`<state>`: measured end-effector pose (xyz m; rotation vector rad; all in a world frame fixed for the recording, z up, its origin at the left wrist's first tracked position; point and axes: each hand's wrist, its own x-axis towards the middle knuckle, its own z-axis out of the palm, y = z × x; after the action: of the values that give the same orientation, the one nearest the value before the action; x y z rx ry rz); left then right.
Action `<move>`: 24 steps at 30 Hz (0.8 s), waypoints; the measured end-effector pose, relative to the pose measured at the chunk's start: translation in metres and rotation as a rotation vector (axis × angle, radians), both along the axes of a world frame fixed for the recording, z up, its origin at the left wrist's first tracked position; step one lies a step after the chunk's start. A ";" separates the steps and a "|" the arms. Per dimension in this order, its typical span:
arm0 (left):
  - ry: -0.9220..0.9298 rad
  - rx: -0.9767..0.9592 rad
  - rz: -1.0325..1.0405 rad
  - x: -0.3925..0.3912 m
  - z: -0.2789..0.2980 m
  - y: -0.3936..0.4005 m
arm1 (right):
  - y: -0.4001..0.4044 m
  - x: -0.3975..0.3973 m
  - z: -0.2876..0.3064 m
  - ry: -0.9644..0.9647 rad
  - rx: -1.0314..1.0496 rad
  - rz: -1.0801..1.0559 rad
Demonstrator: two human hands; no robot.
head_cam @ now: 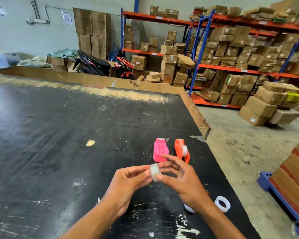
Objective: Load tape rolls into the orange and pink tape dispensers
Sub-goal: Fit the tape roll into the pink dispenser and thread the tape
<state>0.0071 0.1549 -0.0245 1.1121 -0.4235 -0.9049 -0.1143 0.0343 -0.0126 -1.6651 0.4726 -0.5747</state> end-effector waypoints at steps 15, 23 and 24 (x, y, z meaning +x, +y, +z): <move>-0.195 -0.077 0.085 0.014 0.006 0.006 | 0.028 0.023 0.003 -0.263 0.002 -0.135; -0.080 -0.062 -0.092 0.015 0.021 0.014 | 0.025 0.032 -0.009 -0.287 -0.082 -0.162; -0.057 -0.058 -0.090 0.015 0.022 0.014 | 0.024 0.033 -0.011 -0.294 -0.089 -0.168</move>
<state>0.0221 0.1688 -0.0024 1.0748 -0.5471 -0.9360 -0.0809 0.0585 -0.0233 -1.5993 0.3782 -0.9609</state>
